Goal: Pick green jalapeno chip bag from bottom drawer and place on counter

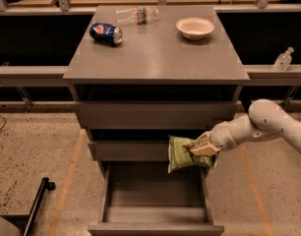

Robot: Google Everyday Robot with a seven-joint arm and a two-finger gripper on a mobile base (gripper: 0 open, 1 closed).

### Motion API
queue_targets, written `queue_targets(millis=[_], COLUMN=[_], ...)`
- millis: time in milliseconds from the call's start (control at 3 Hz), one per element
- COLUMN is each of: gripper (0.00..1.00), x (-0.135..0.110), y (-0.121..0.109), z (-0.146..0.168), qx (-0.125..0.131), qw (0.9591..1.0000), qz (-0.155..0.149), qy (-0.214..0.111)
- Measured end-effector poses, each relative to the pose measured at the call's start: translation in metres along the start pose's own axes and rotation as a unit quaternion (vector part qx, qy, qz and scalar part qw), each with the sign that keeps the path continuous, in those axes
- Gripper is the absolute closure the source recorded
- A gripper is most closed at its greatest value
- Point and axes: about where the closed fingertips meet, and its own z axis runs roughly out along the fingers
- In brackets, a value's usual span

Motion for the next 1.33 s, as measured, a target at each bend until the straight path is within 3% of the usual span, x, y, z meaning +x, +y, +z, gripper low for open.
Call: queue_targets(millis=[333,667,1000,1333], gripper=[1.0,1.0,1.0,1.0], x=[-0.023,-0.074,-0.126,-0.18], y=[0.01,0.034,0.051,0.051], z=[-0.016,-0.05,-0.082,-0.119], qx=[0.01,0.024,0.034,0.059], qw=[0.9993,0.9931,0.9833,0.9725], qz=[-0.031,-0.103,-0.167,-0.214], qy=[-0.017,-0.051,-0.062,-0.07])
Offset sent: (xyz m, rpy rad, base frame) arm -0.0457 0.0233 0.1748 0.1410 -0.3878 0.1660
